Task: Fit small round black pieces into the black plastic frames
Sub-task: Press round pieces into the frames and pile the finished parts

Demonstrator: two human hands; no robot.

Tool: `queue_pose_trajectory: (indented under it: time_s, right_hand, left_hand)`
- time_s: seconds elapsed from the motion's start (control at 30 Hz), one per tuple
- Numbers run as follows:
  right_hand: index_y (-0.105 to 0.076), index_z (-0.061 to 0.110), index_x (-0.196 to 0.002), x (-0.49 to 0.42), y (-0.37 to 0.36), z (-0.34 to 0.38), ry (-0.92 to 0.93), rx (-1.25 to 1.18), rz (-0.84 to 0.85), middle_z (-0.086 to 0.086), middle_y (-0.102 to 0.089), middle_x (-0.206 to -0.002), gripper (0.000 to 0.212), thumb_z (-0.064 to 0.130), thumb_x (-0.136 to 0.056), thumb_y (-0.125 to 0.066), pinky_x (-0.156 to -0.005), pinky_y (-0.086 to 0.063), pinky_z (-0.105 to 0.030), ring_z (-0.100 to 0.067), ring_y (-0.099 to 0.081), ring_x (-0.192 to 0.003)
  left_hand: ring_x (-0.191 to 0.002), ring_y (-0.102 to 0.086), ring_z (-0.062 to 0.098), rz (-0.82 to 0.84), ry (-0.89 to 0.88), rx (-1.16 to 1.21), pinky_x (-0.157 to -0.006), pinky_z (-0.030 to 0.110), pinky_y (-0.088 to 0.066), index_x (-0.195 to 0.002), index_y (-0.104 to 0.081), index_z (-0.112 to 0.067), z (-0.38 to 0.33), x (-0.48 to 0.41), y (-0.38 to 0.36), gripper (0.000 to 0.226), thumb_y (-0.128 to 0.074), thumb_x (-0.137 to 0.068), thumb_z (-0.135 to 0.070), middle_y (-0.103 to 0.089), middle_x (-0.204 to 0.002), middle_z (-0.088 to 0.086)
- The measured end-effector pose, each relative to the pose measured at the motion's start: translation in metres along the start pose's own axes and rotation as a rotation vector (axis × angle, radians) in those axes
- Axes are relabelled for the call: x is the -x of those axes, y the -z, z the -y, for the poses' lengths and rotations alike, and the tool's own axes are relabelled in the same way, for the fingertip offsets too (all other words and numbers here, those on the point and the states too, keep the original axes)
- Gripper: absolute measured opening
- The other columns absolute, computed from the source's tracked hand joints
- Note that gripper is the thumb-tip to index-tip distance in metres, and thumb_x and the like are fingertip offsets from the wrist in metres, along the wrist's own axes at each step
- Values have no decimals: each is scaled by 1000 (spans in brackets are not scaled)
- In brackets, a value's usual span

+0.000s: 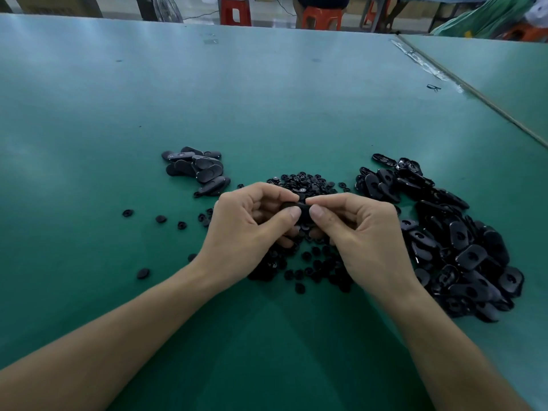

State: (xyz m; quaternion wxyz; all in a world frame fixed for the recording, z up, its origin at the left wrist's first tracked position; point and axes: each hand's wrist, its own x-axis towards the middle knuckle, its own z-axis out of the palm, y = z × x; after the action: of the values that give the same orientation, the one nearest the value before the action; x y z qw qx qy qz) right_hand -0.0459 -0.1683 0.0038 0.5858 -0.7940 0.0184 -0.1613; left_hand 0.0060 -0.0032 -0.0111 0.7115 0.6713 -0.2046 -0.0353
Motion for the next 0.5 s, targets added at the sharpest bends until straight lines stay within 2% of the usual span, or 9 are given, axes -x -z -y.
queue_pose_trajectory:
  time_s: [0.13,0.27,0.4,0.5]
  right_hand:
    - [-77,25,-97,2,-2,0,32,138,-9,14,-75,-79,17,10,-90,-72,-73,-57,-20,-4,-71,-75]
    - [-77,25,-92,5,-2,0,116,349,10,16,-69,-73,9,18,-87,-76,-63,-48,-12,-2,-63,-69]
    - [-75,31,-93,7,-3,0,150,625,205,15,-61,-83,10,37,-85,-76,-76,-46,-25,-5,-53,-85]
    - [-75,31,-97,7,-4,3,137,675,231,15,-58,-87,11,38,-88,-72,-79,-46,-31,-8,-50,-90]
  left_hand:
    - [-64,-65,9,-78,-28,51,-56,21,-55,-96,-72,-14,-3,-2,-1,19,-64,-94,3,-70,-73,-4]
    - [-58,-54,6,-159,-85,23,-53,25,-57,-102,-73,-18,-6,-2,-1,20,-56,-98,-8,-56,-67,-9]
    - [-72,-74,19,-181,-56,75,-53,27,-58,-109,-65,-20,-9,1,-2,22,-47,-104,-8,-60,-74,-5]
    - [-74,-76,22,-182,-43,80,-54,28,-59,-108,-59,-22,-9,0,-2,24,-45,-105,-4,-58,-82,-11]
